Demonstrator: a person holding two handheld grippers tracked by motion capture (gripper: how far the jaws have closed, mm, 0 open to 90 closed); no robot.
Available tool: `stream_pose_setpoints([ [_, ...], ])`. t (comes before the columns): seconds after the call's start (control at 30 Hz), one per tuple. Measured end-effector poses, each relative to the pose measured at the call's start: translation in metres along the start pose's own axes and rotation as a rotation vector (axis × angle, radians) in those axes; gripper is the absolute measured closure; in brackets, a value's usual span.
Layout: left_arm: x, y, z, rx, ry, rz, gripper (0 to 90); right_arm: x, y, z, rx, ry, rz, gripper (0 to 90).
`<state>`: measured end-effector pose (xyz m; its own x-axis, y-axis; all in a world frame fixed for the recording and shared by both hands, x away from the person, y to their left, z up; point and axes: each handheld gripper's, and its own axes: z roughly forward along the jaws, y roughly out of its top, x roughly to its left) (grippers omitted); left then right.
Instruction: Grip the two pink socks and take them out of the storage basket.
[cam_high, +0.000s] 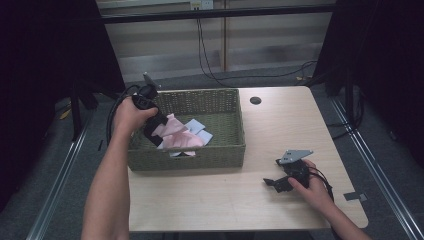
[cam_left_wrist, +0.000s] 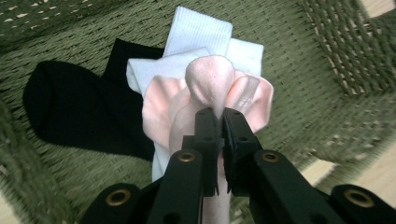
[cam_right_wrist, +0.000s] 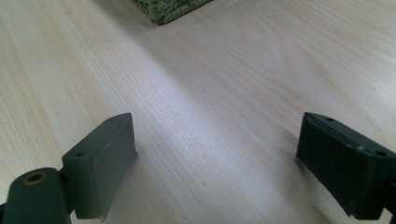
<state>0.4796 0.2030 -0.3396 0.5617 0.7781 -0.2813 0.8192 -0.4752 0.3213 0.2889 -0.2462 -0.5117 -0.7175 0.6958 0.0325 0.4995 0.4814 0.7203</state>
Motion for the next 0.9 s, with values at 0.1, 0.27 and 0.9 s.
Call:
stream_pose_setpoints([
  [0.1, -0.004, -0.001, -0.011, -0.005, -0.023, -0.008, 85.4, 0.000, 0.000, 0.000, 0.002, 0.000, -0.001, 10.8],
  [0.27, -0.009, -0.002, -0.026, -0.004, -0.044, -0.011, 85.4, 0.000, 0.000, 0.000, 0.002, 0.000, -0.001, 10.8],
  [0.9, -0.040, -0.001, -0.071, 0.002, -0.064, 0.047, 85.2, 0.000, 0.000, 0.000, 0.002, 0.000, 0.000, 10.8],
])
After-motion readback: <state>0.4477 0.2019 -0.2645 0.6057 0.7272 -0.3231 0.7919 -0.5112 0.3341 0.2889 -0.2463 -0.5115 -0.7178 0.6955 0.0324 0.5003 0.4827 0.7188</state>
